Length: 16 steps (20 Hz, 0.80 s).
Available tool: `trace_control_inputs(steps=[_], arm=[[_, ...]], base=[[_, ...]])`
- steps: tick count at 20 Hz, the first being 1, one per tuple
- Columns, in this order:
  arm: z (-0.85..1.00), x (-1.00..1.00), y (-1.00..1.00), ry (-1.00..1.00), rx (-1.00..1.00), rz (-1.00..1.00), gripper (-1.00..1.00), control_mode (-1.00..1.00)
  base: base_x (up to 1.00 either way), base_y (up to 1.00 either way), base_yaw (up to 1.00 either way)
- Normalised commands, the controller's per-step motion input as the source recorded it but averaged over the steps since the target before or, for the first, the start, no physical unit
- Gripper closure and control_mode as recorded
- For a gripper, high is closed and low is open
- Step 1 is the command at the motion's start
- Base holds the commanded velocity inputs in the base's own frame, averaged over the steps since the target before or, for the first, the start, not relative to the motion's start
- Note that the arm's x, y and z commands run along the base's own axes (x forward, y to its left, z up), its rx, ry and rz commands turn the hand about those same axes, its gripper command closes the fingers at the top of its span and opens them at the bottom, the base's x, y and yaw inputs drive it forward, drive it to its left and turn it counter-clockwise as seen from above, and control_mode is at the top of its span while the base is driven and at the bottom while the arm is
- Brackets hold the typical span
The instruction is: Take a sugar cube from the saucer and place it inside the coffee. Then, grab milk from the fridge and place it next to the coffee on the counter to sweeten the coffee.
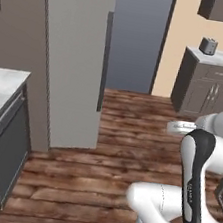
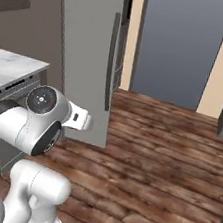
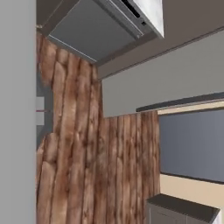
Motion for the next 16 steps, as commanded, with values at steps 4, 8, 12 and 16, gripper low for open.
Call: trace_control_inputs(steps=[4, 8, 12, 16], arm=[[0.00, 0.00, 0.00, 0.00, 0.00, 0.00, 1.00, 1.00], [0.00, 0.00, 0.00, 0.00, 0.00, 0.00, 1.00, 1.00], [0.00, 0.00, 0.00, 0.00, 0.00, 0.00, 1.00, 1.00], [0.00, 0.00, 0.00, 0.00, 0.00, 0.00, 1.00, 1.00]], base=[[1.00, -1.00, -0.19], [1.00, -0.78, -0.09], [1.00, -0.65, -0.06], [1.00, -0.42, 0.03]])
